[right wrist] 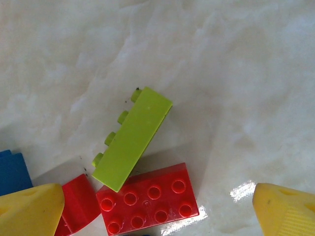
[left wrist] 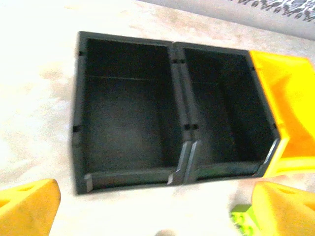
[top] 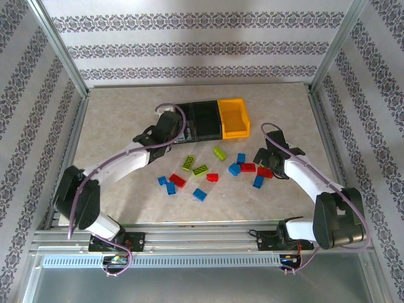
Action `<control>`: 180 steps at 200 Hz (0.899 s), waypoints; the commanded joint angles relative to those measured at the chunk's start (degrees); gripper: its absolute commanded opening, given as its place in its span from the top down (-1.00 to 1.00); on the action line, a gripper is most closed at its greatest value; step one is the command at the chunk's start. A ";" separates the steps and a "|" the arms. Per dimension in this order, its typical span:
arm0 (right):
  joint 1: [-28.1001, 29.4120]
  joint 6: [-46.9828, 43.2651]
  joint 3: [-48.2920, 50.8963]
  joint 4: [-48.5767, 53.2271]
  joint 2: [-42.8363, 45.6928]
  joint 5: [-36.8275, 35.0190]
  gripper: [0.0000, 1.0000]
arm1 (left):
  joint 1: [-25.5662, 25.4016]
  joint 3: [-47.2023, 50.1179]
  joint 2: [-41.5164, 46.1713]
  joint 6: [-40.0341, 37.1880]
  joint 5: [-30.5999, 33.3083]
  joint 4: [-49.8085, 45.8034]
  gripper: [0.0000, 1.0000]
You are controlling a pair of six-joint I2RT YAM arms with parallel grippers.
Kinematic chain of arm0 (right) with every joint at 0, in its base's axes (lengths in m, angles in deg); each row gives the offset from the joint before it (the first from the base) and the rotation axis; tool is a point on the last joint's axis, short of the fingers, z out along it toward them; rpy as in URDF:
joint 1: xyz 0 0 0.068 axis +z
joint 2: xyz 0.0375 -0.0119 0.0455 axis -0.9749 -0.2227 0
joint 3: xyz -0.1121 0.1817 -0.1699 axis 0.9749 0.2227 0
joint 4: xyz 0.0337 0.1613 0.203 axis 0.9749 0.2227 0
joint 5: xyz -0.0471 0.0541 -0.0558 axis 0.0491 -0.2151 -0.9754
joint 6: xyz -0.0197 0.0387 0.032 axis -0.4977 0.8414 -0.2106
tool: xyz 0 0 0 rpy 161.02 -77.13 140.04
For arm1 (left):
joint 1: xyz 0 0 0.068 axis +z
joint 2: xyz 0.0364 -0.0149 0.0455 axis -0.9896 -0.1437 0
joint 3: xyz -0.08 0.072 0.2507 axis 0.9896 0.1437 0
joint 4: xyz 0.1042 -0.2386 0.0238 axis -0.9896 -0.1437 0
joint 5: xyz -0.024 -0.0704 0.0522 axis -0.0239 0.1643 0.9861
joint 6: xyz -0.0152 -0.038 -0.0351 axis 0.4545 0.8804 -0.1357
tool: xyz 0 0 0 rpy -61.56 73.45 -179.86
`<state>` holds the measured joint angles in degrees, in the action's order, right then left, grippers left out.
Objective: Sort the legos into containers by color
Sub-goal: Pick up the lego from the middle-right of the table.
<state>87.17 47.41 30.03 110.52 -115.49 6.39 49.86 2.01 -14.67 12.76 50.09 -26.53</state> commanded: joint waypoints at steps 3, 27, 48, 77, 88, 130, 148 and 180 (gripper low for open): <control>0.63 1.21 -1.36 0.68 -1.63 -0.46 -0.96 | -0.25 6.86 7.42 -4.17 5.12 3.61 -0.99; 0.68 1.62 -1.34 0.59 -2.01 -0.93 -0.96 | -0.08 13.88 13.52 -4.32 6.14 3.17 -0.99; 0.68 1.65 -1.94 0.50 -2.74 -0.84 -0.94 | 0.05 18.90 17.59 -2.91 8.37 3.77 -0.99; 0.59 0.89 -3.72 0.65 -4.64 -1.09 -0.87 | 0.41 23.96 21.75 -0.12 11.73 6.57 -0.99; 0.58 0.32 -4.94 1.00 -5.54 -1.17 -0.85 | 0.54 25.42 22.91 0.62 12.40 7.72 -0.99; 0.24 -1.34 -8.33 1.91 -8.92 -0.93 -0.76 | 1.24 27.72 24.53 3.38 14.23 6.55 -0.99; 0.01 -1.34 -8.78 1.49 -9.93 -0.37 -0.70 | 1.62 27.82 24.37 3.78 14.33 5.71 -0.99; -0.02 -1.43 -9.39 1.56 -11.72 0.00 -0.61 | 2.15 28.24 24.28 4.48 14.15 5.55 -0.99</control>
<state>87.13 46.71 22.00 110.74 -125.78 6.32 51.13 29.44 9.02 15.45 62.74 -21.55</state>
